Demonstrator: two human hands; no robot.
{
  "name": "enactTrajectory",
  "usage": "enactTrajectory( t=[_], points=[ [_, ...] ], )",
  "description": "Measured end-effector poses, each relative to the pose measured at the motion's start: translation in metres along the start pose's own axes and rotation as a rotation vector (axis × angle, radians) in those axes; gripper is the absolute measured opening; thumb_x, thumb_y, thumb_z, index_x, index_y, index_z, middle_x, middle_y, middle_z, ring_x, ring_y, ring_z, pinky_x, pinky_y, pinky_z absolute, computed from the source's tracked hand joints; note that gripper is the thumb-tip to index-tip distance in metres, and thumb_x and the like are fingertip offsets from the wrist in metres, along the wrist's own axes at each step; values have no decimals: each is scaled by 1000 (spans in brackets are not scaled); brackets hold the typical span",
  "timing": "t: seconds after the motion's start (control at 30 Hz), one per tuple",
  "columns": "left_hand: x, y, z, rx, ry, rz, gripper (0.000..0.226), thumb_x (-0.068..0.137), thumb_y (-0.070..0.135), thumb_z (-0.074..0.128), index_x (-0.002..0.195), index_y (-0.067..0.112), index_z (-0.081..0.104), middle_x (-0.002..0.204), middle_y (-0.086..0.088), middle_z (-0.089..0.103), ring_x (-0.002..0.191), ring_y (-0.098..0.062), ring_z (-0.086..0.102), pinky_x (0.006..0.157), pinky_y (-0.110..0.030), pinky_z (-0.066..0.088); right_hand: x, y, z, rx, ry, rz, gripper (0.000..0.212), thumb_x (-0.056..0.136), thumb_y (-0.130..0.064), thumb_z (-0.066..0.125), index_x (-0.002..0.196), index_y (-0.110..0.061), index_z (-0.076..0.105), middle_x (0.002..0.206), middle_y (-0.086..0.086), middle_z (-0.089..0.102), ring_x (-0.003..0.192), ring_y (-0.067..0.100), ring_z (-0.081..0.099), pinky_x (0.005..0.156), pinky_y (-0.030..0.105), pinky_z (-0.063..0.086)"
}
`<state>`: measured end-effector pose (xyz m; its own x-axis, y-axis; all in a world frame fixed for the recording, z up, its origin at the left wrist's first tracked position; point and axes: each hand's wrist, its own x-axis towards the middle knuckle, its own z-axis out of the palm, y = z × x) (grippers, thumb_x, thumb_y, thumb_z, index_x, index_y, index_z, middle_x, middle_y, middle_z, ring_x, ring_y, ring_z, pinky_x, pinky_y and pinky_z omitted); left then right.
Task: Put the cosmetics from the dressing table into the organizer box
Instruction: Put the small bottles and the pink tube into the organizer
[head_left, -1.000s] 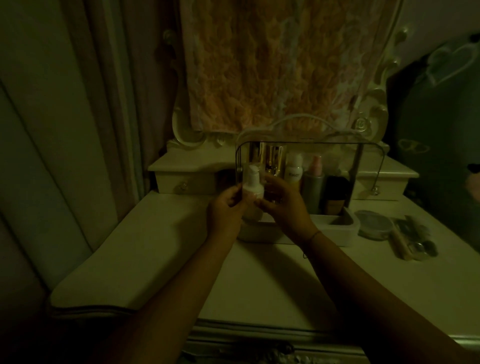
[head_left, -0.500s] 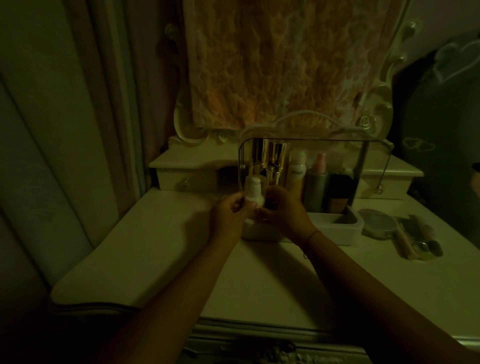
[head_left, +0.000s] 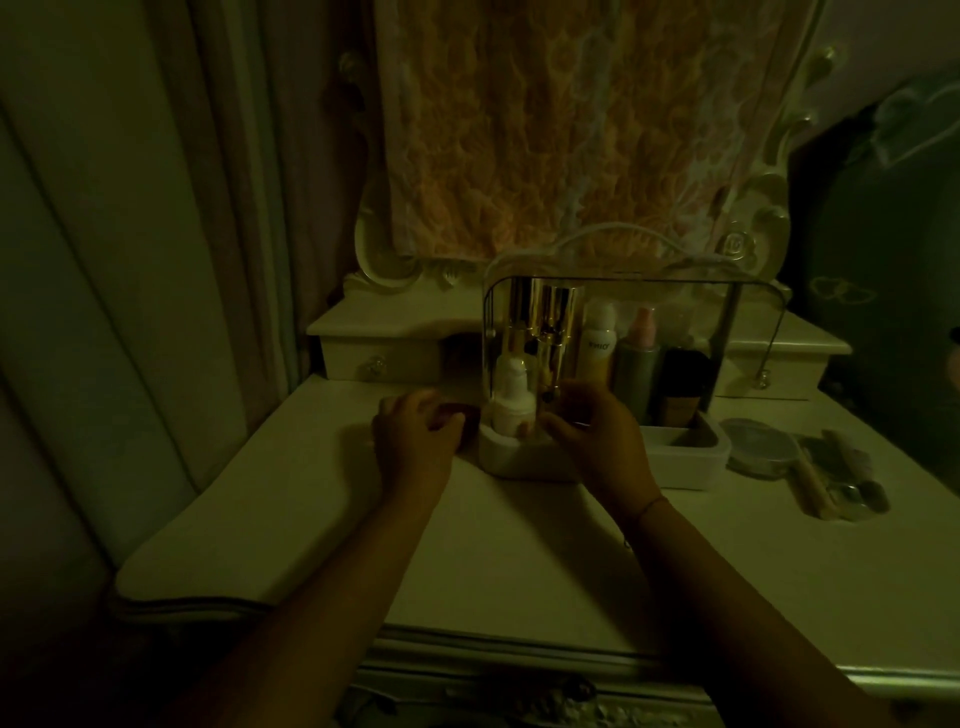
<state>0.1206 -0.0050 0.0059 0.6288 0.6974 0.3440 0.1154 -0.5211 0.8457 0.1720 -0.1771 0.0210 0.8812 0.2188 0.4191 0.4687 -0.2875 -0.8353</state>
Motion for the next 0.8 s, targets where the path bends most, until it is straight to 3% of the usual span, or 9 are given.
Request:
enactTrajectory(
  t=[0.1,0.2,0.37,0.53,0.6,0.7,0.8],
  points=[
    [4,-4,3,154,-129,-137,51,74,32,72,119,14,56,128,-14,46,116,-33,47,95,-41,44,-4,3,-4,51,63,8,37,80,-15,69,114,-12,56,108,3,62,94,11,58,69,8,41],
    [4,-6,9,174,-169,-161,52,75,28,70,121,12,54,128,-15,50,116,-34,49,97,-43,44,-7,4,-4,53,81,-9,33,80,-15,69,111,-13,58,101,0,62,91,11,60,68,9,42],
    [2,-7,6,55,-147,-186,50,77,27,70,121,7,56,123,-18,58,111,-34,55,93,-42,47,-14,3,-5,59,67,-10,33,80,-16,69,110,-16,58,98,-5,61,89,7,59,71,10,45],
    [-5,-11,-10,-52,-119,-264,45,72,40,73,101,7,65,102,-12,67,83,-23,59,74,-30,47,-21,-1,-5,56,63,4,30,79,-19,69,108,-17,59,95,-7,61,86,4,59,70,10,45],
    [-9,-12,-18,-94,-110,-289,39,72,39,74,96,9,66,100,-10,68,84,-24,61,74,-32,49,-24,-3,-4,73,54,14,31,79,-20,69,108,-17,59,95,-8,60,85,2,58,72,12,48],
    [-26,-11,-33,-239,-34,-293,35,78,24,69,109,8,65,99,-7,68,82,-19,60,69,-28,46,-34,-8,-1,131,34,32,29,80,-22,69,107,-14,61,93,-5,64,85,0,60,74,15,51],
    [-54,-8,-43,-406,43,-208,36,77,22,69,113,16,65,96,-1,69,81,-11,61,62,-21,43,-47,-15,7,194,-41,84,32,81,-20,68,111,-10,62,97,3,68,87,11,65,77,21,54]
  ],
)
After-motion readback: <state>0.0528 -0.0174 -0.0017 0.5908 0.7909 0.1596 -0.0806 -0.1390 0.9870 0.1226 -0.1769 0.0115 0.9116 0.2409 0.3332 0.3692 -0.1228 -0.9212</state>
